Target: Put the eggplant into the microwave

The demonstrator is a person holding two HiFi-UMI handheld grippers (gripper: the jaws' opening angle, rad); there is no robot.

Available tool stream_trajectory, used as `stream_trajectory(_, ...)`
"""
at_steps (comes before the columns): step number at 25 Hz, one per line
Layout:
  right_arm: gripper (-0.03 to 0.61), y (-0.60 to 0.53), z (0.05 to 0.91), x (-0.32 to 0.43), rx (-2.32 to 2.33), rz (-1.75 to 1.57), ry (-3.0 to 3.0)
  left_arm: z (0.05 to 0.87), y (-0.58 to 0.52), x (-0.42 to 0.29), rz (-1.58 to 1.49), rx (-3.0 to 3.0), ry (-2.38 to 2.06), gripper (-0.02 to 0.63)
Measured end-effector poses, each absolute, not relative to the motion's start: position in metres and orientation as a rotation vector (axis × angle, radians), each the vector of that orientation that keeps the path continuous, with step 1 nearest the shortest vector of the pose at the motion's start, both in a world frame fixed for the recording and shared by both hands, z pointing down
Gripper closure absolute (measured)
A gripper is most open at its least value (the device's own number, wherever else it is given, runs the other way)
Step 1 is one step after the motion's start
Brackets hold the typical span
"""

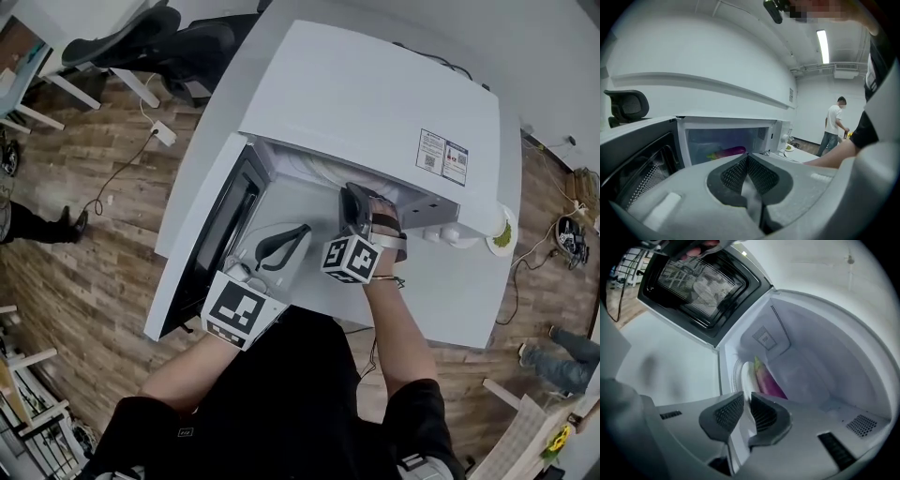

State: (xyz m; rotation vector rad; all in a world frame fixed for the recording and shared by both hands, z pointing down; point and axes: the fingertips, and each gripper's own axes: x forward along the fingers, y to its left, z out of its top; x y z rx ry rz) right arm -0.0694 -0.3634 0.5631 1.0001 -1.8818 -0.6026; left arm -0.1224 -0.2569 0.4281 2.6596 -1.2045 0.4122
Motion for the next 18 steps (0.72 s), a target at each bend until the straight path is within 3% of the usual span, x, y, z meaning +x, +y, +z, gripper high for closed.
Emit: stream_trajectory(18,0.518,-0.350,0.539,-0.067,1.148,-0.417,-1.951,0.419,-0.223,-0.144,0.353,2.613,-1.166,0.604)
